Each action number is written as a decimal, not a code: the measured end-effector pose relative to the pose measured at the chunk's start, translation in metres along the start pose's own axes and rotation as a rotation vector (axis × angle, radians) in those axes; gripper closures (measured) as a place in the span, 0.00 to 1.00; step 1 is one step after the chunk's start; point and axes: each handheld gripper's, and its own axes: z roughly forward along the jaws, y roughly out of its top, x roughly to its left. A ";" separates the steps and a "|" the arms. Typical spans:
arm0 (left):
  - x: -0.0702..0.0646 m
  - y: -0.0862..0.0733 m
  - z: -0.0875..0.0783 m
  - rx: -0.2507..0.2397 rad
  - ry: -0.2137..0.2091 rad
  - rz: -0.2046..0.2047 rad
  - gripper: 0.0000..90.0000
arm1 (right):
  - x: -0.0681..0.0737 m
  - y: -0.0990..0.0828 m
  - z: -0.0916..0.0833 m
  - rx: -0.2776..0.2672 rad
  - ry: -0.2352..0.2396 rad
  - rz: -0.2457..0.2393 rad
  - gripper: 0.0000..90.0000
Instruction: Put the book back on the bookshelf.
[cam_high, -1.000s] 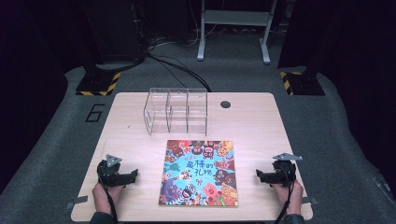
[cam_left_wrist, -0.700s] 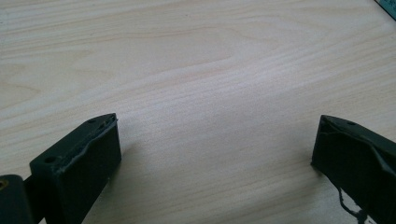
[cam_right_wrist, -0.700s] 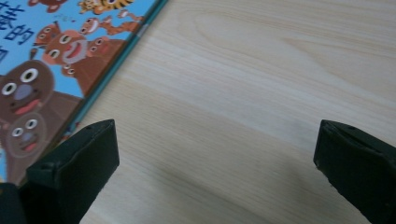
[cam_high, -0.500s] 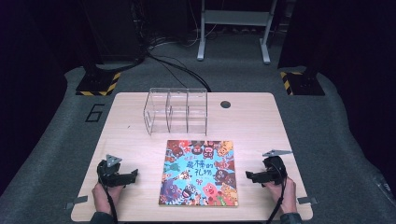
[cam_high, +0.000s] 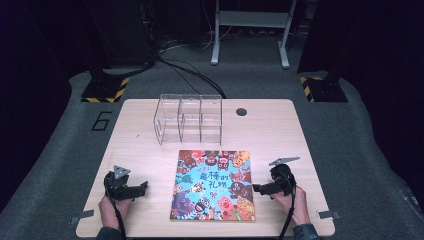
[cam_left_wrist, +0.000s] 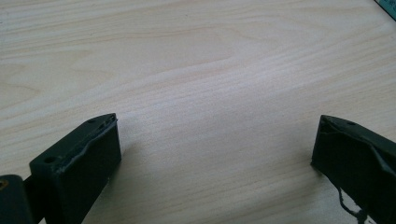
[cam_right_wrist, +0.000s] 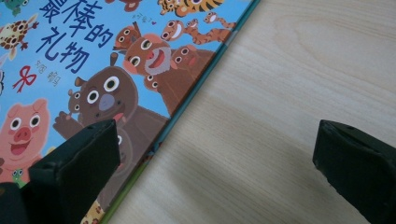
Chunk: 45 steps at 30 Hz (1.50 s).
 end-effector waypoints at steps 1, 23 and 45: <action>0.000 0.000 0.000 0.000 0.000 0.001 0.01 | 0.001 0.001 0.001 0.002 0.005 0.000 0.01; 0.000 0.000 0.000 0.006 -0.001 0.003 0.01 | 0.029 0.027 0.025 0.098 0.068 -0.091 0.00; 0.001 0.000 -0.001 0.011 -0.002 0.013 0.01 | 0.037 0.035 0.042 0.171 0.097 -0.094 0.00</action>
